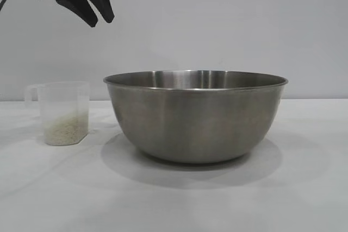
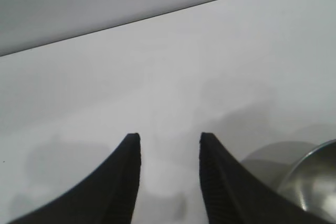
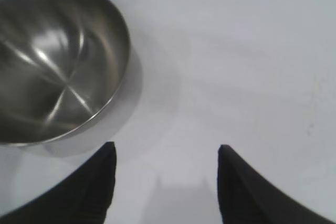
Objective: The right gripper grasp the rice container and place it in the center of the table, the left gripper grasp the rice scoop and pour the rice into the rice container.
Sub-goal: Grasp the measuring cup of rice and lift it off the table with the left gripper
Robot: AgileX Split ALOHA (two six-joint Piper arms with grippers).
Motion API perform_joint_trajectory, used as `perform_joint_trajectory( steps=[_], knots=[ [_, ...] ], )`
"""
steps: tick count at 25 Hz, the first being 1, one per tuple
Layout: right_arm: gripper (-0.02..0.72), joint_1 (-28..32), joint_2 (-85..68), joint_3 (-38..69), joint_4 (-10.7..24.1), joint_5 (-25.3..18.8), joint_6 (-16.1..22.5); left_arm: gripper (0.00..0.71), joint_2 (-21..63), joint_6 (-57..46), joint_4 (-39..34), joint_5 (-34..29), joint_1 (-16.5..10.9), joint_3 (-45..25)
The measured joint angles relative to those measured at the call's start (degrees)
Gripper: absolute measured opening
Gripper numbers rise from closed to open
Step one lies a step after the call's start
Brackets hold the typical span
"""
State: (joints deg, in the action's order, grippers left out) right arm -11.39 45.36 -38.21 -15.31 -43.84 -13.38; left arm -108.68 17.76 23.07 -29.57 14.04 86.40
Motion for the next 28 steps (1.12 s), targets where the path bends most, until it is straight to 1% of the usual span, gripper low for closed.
perform_joint_trajectory(
  steps=[3,8,11,13,15,18,22,28],
  knots=[
    [0.362,0.00,-5.69,0.00,2.59,-5.00,4.17,0.227,0.00,0.00,0.00,0.04,0.00,0.00],
    [0.362,0.00,-13.42,0.00,6.25,-13.18,9.41,0.227,0.00,0.00,0.00,0.96,0.00,0.00],
    [0.362,0.00,-17.13,0.00,8.80,-17.88,11.82,0.227,0.00,0.00,0.00,1.67,0.00,0.00],
    [0.362,0.00,-19.40,0.56,9.53,-19.85,12.60,0.227,0.00,0.00,0.22,1.77,0.00,0.00],
    [0.362,0.00,-21.95,2.66,9.89,-21.02,13.79,0.227,0.00,0.00,0.32,1.89,0.00,0.00],
    [0.362,0.00,-25.84,6.72,10.59,-21.86,14.27,0.227,0.00,0.00,0.53,1.97,0.00,0.00],
    [0.362,0.00,-31.63,9.71,10.87,-21.34,14.27,0.227,0.00,0.00,0.90,2.12,0.00,0.00],
    [0.362,0.00,-39.73,10.16,11.38,-21.14,14.27,0.227,0.00,0.11,0.98,2.12,0.00,0.00]
  ],
)
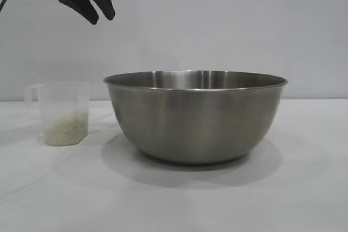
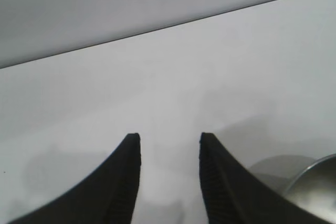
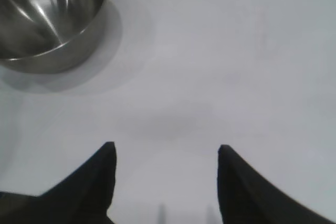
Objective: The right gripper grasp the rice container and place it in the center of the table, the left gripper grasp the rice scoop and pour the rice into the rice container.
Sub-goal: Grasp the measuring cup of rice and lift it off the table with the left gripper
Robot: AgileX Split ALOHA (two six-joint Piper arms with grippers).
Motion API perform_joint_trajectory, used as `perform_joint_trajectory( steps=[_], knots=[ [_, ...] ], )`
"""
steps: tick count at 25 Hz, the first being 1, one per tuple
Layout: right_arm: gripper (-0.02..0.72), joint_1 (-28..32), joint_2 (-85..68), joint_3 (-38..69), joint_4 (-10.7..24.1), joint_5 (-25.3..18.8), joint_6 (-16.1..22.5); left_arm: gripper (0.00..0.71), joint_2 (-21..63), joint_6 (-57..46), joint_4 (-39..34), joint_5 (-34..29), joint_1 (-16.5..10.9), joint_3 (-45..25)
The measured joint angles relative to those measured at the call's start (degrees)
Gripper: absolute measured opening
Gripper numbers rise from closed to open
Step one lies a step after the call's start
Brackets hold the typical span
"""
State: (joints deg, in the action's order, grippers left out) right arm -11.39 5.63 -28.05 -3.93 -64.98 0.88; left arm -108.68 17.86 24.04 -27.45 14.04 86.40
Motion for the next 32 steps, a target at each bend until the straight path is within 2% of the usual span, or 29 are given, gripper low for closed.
perform_joint_trajectory(
  steps=[5,14,17,20,24,32],
  knots=[
    [0.362,0.00,-6.10,0.00,0.12,-0.10,-0.20,0.227,0.00,0.00,-0.23,0.00,0.00,0.00],
    [0.362,0.00,-6.57,0.00,0.46,-0.21,-0.31,0.227,0.00,1.01,-1.04,0.90,0.00,0.00],
    [0.362,0.00,-6.57,0.00,0.46,-0.21,-0.31,0.227,0.51,6.03,-1.04,0.90,0.31,0.00],
    [0.362,0.00,-6.57,0.00,0.46,-0.21,-0.31,0.227,2.67,14.38,-1.04,1.49,1.89,-0.60],
    [0.362,0.00,-6.57,0.00,0.46,-0.21,-0.31,0.227,8.51,20.14,1.53,8.09,3.86,-7.97],
    [0.362,0.00,-6.57,0.00,0.46,-0.21,-0.31,0.227,21.23,20.52,4.73,29.53,4.87,-33.93]
  ],
)
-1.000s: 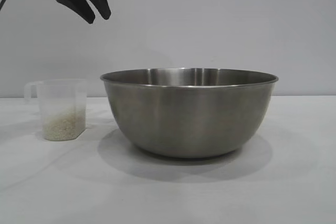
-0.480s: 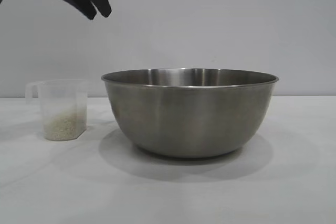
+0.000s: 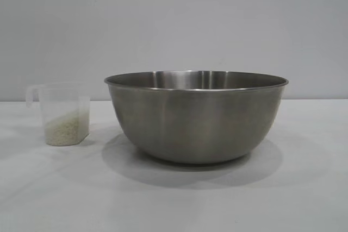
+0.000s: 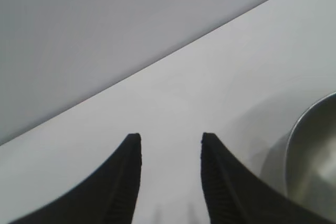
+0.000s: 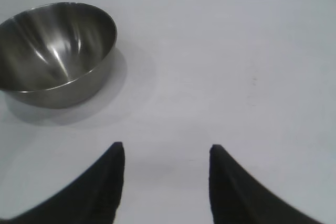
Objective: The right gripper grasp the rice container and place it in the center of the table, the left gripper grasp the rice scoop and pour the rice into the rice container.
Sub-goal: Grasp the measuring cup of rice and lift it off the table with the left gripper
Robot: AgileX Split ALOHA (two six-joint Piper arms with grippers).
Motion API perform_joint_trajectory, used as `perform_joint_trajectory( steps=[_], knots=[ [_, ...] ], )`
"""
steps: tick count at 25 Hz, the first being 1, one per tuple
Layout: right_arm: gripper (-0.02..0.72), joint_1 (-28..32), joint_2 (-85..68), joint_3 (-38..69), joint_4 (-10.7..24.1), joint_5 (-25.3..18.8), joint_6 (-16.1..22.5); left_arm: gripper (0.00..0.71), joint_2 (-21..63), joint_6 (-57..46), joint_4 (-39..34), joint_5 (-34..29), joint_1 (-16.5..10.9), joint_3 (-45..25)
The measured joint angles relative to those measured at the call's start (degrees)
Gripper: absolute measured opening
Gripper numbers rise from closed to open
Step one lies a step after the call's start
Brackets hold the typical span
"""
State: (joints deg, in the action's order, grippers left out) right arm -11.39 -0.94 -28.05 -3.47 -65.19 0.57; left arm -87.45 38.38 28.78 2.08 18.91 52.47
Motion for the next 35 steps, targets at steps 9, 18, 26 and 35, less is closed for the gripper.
perform_joint_trajectory(
  steps=[9,18,26,35],
  knots=[
    [0.362,0.00,0.00,0.00,0.00,0.00,0.00,0.227,8.41,-30.11,-15.83,21.18,0.00,-23.20],
    [0.362,0.00,0.00,0.00,0.00,0.00,0.00,0.227,7.49,-43.17,-28.28,38.87,0.00,-37.53],
    [0.362,0.00,0.00,0.00,0.00,0.00,0.00,0.227,-5.66,-41.58,-28.28,54.68,0.00,-40.93],
    [0.362,0.00,0.00,0.00,0.00,0.00,0.10,0.227,-17.61,-41.46,-23.11,62.94,0.00,-42.75]
  ],
)
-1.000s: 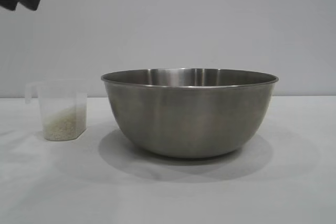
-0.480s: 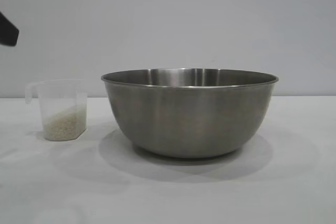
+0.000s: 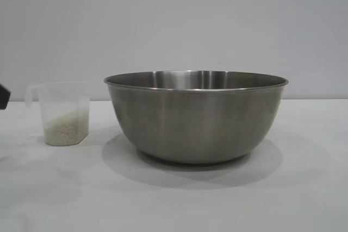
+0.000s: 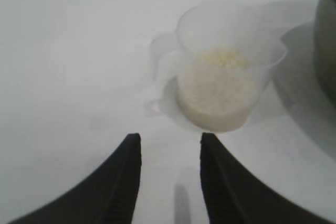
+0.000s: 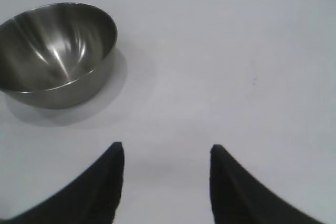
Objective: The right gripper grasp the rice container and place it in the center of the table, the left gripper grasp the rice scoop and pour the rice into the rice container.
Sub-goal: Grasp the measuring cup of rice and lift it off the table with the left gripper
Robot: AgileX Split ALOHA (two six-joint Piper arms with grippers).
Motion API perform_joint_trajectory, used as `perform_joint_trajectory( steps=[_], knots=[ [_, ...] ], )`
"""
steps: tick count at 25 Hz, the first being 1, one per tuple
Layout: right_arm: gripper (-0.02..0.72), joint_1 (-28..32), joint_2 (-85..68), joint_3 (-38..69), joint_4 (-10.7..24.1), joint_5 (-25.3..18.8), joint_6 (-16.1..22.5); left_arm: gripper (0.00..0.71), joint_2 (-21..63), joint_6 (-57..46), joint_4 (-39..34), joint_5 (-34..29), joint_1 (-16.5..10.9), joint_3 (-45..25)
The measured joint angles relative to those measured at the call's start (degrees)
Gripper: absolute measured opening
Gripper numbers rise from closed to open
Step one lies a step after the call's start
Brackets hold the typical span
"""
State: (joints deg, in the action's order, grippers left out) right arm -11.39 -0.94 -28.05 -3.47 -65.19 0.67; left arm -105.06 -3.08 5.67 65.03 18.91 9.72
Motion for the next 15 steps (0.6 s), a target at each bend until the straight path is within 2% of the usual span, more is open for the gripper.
perform_joint_trajectory(
  steps=[15],
  knots=[
    [0.362,0.00,0.00,0.00,0.00,0.00,0.00,0.227,-7.49,0.66,2.27,0.16,0.00,7.22]
  ],
)
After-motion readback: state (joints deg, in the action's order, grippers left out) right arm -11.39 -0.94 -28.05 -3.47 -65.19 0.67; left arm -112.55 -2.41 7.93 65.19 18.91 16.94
